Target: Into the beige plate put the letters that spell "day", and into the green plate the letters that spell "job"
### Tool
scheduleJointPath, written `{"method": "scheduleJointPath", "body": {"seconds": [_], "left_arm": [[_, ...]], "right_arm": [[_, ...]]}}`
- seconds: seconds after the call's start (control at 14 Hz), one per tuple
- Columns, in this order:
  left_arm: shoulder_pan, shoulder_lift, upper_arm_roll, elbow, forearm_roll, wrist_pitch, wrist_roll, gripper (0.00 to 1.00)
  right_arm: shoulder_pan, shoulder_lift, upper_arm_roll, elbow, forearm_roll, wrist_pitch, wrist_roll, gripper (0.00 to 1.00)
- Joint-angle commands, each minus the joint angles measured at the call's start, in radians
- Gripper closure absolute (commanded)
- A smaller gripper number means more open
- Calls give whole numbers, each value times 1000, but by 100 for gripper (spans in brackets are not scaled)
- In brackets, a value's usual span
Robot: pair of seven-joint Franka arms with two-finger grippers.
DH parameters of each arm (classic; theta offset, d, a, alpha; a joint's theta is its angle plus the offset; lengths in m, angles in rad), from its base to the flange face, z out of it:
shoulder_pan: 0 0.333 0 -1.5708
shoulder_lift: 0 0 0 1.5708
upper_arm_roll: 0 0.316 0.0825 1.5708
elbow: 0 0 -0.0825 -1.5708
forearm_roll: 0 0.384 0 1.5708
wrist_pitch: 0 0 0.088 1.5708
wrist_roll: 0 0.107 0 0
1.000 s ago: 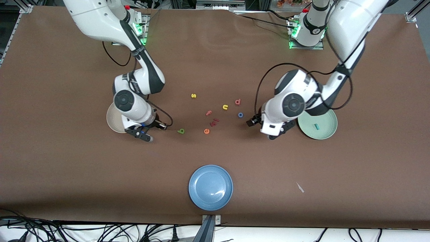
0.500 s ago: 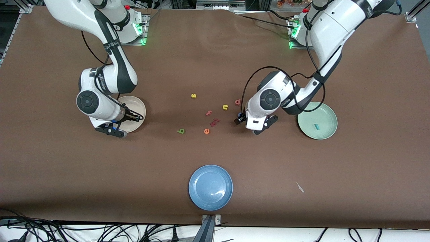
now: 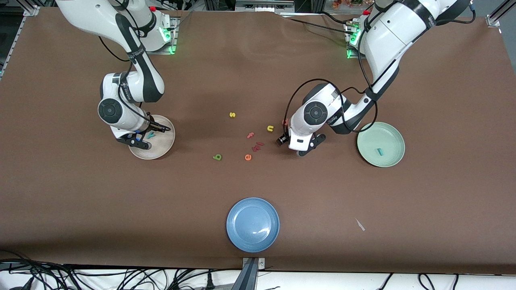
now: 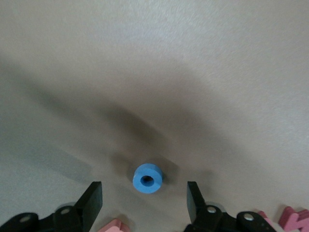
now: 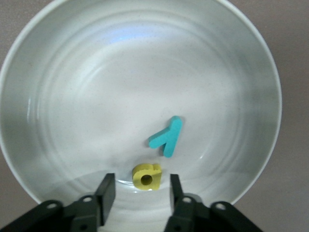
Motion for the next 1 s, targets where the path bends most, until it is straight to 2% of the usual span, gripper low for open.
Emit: {"method": "scheduleJointPath", "body": {"seconds": [0.0, 0.21, 0.43, 0.57, 0.79, 0.86, 0.93], "left_arm": [[-3, 3, 6, -8, 30, 18, -29, 28], [-3, 11, 6, -8, 28, 19, -29, 39], [-2, 28, 9, -5, 30, 38, -29, 50], [0, 26, 9, -5, 30, 38, -27, 65], [1, 26, 9, -3, 30, 38, -24, 93], [1, 26, 9, -3, 30, 36, -19, 100], [3, 26, 9, -3, 30, 33, -15, 100]], "right_arm": [[5, -49, 1, -5, 6, -11, 1, 0], [15, -44, 21, 84, 7, -69, 22, 0], [24, 0, 108, 236, 6, -128, 207, 0], [44, 58, 150, 329, 4, -128, 333, 0], [103, 205, 153, 495, 6, -122, 444, 0], [125, 256, 152, 552, 4, -119, 484, 0], [145, 296, 152, 596, 4, -117, 517, 0]]}}
